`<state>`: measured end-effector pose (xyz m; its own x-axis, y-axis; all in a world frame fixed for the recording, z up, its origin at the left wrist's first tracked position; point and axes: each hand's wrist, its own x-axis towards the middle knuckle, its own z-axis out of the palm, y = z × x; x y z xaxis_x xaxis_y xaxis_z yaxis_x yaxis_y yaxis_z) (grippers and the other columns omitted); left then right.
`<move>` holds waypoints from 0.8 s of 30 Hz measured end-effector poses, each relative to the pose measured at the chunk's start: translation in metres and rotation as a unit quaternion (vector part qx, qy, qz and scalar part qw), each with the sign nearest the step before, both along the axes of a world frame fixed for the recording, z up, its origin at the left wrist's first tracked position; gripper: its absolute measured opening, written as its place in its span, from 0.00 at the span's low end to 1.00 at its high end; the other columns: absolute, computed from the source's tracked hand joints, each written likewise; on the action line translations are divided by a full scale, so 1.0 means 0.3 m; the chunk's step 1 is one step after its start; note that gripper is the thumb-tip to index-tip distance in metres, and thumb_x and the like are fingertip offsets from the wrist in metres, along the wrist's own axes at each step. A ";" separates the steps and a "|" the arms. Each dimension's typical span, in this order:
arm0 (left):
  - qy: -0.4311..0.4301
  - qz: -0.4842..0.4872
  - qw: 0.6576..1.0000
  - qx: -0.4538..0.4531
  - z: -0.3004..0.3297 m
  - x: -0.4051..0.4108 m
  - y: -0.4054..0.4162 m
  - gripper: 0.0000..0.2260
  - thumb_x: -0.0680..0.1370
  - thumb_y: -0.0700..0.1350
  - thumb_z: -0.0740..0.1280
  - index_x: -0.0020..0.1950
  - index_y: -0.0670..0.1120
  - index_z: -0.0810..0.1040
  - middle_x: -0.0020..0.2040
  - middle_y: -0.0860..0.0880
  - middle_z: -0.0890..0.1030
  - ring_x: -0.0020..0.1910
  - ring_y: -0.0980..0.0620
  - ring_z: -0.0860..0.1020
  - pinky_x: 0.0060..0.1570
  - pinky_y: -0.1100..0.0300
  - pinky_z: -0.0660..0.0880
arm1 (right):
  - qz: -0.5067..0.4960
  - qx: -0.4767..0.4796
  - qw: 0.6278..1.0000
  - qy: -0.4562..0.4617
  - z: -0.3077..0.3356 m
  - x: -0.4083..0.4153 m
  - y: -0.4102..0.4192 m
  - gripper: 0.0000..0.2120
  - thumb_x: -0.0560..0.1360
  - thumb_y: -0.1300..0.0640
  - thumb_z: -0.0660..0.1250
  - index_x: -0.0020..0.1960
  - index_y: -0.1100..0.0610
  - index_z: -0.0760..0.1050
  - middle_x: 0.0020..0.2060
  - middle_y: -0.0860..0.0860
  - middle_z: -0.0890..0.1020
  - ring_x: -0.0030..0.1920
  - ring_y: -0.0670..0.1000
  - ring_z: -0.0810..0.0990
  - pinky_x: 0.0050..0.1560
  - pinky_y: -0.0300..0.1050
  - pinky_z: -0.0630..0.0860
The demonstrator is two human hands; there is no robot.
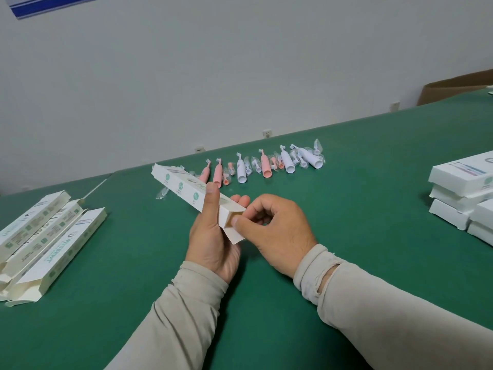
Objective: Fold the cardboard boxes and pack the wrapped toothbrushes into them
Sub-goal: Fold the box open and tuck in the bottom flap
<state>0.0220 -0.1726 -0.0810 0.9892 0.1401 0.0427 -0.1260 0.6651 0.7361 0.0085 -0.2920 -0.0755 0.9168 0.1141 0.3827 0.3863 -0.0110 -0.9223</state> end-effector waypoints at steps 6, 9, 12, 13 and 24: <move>0.041 0.013 0.998 -0.041 0.012 0.012 0.015 0.40 0.66 0.58 0.76 0.75 0.48 0.69 0.60 0.42 0.75 0.65 0.45 0.76 0.66 0.39 0.72 | 0.008 -0.040 0.999 -0.002 -0.003 0.003 0.003 0.06 0.71 0.53 0.75 0.38 0.52 0.81 0.36 0.43 0.84 0.35 0.40 0.79 0.42 0.38 0.77; 0.042 0.025 0.998 -0.037 0.014 0.018 0.040 0.39 0.66 0.61 0.74 0.75 0.48 0.71 0.58 0.42 0.72 0.62 0.44 0.73 0.68 0.37 0.70 | 0.062 -0.047 0.997 -0.004 -0.009 -0.003 0.003 0.02 0.73 0.54 0.73 0.43 0.51 0.81 0.41 0.40 0.84 0.33 0.36 0.78 0.38 0.28 0.70; 0.053 0.026 0.998 -0.028 0.018 0.017 0.058 0.42 0.65 0.63 0.73 0.75 0.47 0.71 0.58 0.41 0.72 0.61 0.44 0.74 0.69 0.38 0.70 | 0.085 -0.107 0.990 -0.024 -0.012 -0.006 0.000 0.07 0.71 0.52 0.71 0.49 0.47 0.78 0.47 0.38 0.83 0.47 0.38 0.80 0.49 0.32 0.72; 0.051 0.029 0.998 -0.026 0.019 0.016 0.057 0.41 0.66 0.63 0.73 0.75 0.47 0.71 0.57 0.42 0.72 0.60 0.45 0.74 0.68 0.39 0.71 | 0.076 -0.139 0.986 -0.043 -0.011 -0.006 0.000 0.09 0.71 0.52 0.71 0.50 0.46 0.77 0.49 0.37 0.82 0.50 0.39 0.80 0.51 0.34 0.73; 0.023 0.025 0.999 -0.022 0.008 0.016 0.052 0.37 0.69 0.60 0.74 0.75 0.49 0.70 0.60 0.43 0.69 0.58 0.46 0.71 0.70 0.45 0.70 | 0.062 -0.294 0.936 -0.181 0.013 -0.008 -0.022 0.16 0.80 0.59 0.62 0.66 0.47 0.76 0.56 0.45 0.78 0.59 0.51 0.74 0.63 0.52 0.72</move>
<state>0.0269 -0.1571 -0.0787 0.9818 0.1894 -0.0097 -0.1262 0.6904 0.7124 0.0062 -0.2986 -0.0716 0.7051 0.4994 0.5034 0.7043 -0.4110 -0.5788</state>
